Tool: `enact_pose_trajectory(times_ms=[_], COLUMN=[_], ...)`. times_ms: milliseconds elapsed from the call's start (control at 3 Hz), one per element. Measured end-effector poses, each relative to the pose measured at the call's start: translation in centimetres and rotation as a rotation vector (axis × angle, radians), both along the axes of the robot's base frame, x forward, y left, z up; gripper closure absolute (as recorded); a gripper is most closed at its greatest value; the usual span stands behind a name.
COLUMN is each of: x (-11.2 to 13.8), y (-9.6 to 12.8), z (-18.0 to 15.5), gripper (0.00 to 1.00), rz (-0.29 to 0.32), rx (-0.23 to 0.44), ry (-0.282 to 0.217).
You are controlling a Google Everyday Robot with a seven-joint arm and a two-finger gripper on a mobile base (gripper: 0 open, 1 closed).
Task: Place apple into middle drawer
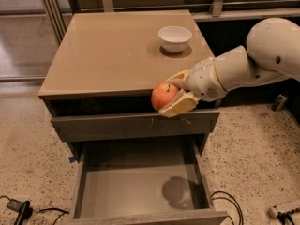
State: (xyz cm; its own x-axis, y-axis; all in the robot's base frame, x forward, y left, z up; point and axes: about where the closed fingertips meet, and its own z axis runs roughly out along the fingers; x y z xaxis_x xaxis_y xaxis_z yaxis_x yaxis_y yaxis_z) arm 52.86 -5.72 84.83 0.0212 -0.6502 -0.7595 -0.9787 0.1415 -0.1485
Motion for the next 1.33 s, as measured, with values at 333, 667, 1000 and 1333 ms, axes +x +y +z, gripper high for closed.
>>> enact_pose_trajectory(times_ms=[333, 667, 1000, 1333], x=[0.0, -0.6, -2.9, -4.5], y=[0.0, 0.5, 2.4, 4.0], z=[0.0, -3.1, -12.8, -19.0], gripper=[1.0, 1.0, 1.0, 1.0], rz=[0.0, -0.019, -0.079, -0.114], rx=[0.0, -0.002, 0.019, 0.017], ry=[0.0, 0.036, 0.134, 0.162])
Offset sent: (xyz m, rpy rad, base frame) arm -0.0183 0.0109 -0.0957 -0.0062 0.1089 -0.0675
